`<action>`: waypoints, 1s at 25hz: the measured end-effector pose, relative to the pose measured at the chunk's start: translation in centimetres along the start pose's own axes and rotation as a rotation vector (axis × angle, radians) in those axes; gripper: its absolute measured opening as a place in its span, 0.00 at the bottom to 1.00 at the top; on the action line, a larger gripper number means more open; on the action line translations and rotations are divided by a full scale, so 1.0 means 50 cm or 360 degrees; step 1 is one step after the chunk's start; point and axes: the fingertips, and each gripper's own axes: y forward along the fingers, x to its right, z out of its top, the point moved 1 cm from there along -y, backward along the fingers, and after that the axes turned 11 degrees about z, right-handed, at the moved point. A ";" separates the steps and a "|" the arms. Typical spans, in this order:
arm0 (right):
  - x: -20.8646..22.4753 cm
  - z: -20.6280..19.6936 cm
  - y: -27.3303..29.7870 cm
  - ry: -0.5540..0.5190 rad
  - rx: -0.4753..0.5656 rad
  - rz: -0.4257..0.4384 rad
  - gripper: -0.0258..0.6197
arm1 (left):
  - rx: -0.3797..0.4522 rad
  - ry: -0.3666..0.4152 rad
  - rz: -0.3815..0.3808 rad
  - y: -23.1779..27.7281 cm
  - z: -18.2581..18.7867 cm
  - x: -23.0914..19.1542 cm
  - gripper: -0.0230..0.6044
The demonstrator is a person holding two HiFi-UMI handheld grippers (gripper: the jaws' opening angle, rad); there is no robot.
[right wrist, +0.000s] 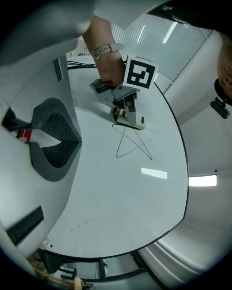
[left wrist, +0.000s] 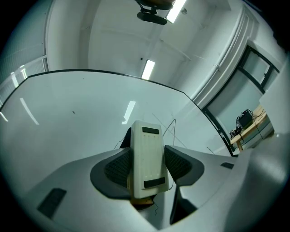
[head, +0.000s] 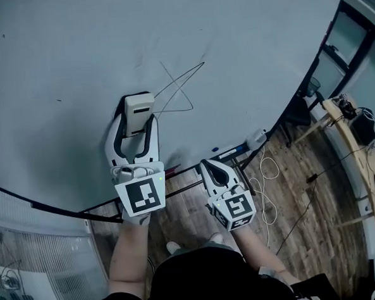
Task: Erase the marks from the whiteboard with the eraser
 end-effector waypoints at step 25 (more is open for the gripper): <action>0.018 -0.041 -0.043 0.0023 -0.0069 -0.0045 0.08 | -0.0295 -0.0436 0.0076 -0.041 -0.126 0.057 0.43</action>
